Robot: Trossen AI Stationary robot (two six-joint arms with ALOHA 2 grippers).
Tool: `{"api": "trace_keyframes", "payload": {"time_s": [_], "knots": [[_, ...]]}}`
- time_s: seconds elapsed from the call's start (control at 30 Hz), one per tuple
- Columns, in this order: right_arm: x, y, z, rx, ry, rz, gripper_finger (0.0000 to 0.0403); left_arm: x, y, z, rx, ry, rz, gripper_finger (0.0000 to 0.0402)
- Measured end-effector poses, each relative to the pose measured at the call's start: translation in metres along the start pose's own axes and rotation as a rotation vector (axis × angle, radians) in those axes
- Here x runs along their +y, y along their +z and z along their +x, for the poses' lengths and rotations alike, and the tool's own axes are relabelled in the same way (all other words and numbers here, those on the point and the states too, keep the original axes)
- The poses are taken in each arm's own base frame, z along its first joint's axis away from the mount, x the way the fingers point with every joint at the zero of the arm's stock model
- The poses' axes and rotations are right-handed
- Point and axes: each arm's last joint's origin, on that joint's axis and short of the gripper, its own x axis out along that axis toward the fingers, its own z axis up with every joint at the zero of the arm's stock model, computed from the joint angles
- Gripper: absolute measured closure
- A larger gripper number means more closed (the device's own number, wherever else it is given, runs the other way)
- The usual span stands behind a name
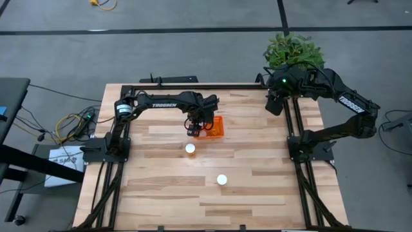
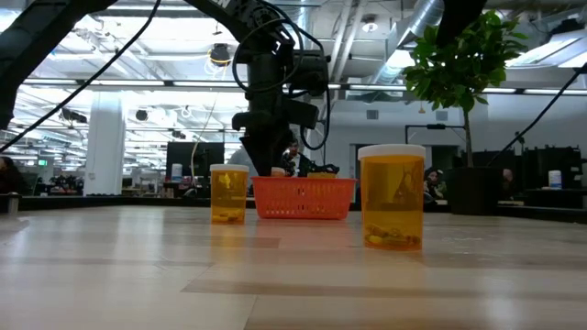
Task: Pick and place pill bottles into a basket
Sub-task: Put the orange pill bottle into the orange bin
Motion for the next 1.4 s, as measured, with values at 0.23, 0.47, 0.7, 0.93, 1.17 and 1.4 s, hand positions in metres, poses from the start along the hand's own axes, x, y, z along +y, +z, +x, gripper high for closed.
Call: {"api": "trace_keyframes", "payload": {"time_s": [0.23,0.47,0.7,0.93,1.17,1.4], "knots": [[0.0,0.0,0.0,0.0,0.0,-0.001,0.0163,-0.0002,-0.0001,0.0,0.0,-0.005,-0.012,0.017],[0.0,-0.0001,0.0,0.001,0.001,-0.001,0.0163,-0.0004,-0.0004,0.0,0.003,-0.007,-0.016,0.017],[0.0008,-0.0004,0.0,0.002,0.026,-0.001,0.0163,-0.0006,-0.0003,0.0,0.003,-0.006,-0.006,0.017],[0.0008,-0.0003,0.0,0.002,0.026,-0.001,0.0163,0.0008,0.0031,-0.0057,-0.014,0.003,0.006,0.017],[0.0008,-0.0003,0.0,0.002,0.026,-0.001,0.0163,0.0006,0.0024,-0.0082,-0.001,0.0,0.006,0.017],[0.0008,-0.0003,0.0001,0.002,0.026,-0.001,0.0163,-0.0002,0.0008,-0.0082,0.016,-0.007,0.006,0.017]]}}
